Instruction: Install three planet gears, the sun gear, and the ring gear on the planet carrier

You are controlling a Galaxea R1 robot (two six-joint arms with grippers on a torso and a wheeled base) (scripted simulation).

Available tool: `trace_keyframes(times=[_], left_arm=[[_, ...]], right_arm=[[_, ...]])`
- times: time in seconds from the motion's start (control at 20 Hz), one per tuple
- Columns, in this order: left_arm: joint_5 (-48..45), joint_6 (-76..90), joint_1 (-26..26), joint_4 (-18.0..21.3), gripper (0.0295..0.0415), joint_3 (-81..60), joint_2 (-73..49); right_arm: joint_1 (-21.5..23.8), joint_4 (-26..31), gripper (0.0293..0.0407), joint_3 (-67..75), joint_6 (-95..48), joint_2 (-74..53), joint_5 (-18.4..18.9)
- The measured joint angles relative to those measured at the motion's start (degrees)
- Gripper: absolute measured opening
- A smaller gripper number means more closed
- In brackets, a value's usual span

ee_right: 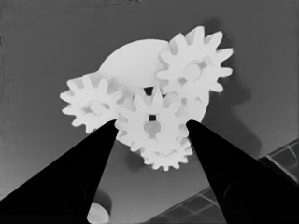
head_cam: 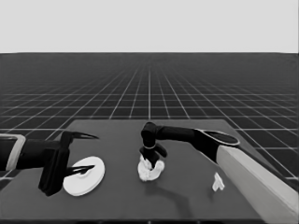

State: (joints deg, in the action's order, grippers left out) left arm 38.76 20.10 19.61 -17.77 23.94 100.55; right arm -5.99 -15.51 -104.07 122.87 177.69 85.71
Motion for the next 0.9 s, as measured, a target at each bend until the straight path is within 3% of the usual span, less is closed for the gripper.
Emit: trace_keyframes(times=[0.9], left_arm=[[0.0,0.0,0.0,0.0,0.0385,0.0,0.0]], right_arm=[[0.0,0.0,0.0309,0.0,10.8,0.0,0.0]])
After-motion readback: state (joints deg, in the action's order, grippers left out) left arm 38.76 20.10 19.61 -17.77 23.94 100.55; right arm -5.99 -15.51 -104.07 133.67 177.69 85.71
